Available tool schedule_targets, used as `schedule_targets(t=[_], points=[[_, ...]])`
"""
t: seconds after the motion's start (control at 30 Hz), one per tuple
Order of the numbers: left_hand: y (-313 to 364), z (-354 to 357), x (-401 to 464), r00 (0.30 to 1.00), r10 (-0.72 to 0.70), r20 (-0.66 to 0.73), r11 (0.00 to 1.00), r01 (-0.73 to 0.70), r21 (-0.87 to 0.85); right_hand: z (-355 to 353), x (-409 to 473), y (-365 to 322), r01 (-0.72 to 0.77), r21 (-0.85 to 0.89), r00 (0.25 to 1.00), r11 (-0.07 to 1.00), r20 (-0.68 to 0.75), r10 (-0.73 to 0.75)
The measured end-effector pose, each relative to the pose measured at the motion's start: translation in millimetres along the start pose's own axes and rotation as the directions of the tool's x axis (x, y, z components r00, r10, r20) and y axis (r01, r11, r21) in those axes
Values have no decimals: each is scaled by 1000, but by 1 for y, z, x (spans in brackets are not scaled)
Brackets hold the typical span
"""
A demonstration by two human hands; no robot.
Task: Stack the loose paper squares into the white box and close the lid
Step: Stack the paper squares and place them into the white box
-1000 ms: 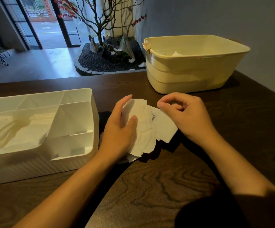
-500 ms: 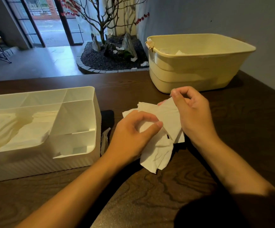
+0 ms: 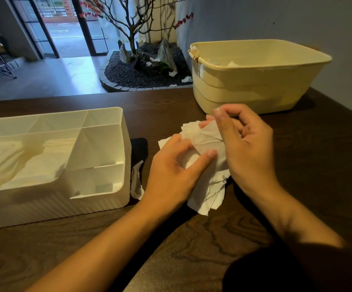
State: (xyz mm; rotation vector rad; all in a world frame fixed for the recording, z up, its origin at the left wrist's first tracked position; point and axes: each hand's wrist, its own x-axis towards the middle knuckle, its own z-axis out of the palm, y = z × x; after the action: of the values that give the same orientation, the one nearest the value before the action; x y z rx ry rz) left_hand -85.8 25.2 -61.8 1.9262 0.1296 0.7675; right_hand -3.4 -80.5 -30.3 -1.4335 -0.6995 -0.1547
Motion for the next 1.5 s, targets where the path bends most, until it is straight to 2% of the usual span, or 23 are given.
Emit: schedule_targets(t=[0.07,0.2,0.37,0.47,0.53,0.6,0.67,0.8,0.9,0.97,1.07,1.17,1.27,1.37,1.5], points=[[-3,-2,3,998,-35,-51,998,32,-60,-2,1,1,-15,-2,999,1000,28,15],[-11,-9,11,978,-167,-125,975,144,-172,-13,10,1,-14,-148,995,989,93,28],[-17,-12,13,957,-255,-137,946,218,-240,-22,18,2,-114,-244,949,963,260,179],[-16,-13,15,925,-365,-105,876,303,-376,-28,22,3,-138,-340,910,930,328,255],[-17,-14,16,890,-449,-77,811,370,-454,-32,25,2,-156,-418,857,895,394,333],[-16,-14,17,866,-497,-53,776,417,-473,-33,26,1,-223,-378,799,898,458,391],[-15,-14,18,861,-505,-61,782,427,-454,-34,26,-2,-290,-293,770,911,495,404],[-16,-16,16,887,-446,-121,852,380,-361,-39,28,-6,-291,-211,770,933,527,360],[-15,-16,15,910,-381,-165,910,338,-238,-40,27,-11,-366,-111,761,924,536,366],[-14,-15,14,908,-333,-256,941,299,-161,-39,27,-11,-403,-57,786,914,489,377],[-8,-14,13,929,-135,-344,988,155,30,-38,29,-8,-457,12,829,889,366,422],[-5,-14,10,958,56,-280,984,-5,180,-39,29,-9,-523,30,803,852,350,482],[-2,-12,6,968,190,-166,948,-137,286,-34,28,-11,-619,86,736,781,410,538],[-5,-9,7,960,262,-98,918,-217,331,-33,27,-9,-679,146,678,719,501,538],[-10,-11,9,960,273,-66,898,-230,375,-36,29,-13,-660,99,646,745,580,496]])
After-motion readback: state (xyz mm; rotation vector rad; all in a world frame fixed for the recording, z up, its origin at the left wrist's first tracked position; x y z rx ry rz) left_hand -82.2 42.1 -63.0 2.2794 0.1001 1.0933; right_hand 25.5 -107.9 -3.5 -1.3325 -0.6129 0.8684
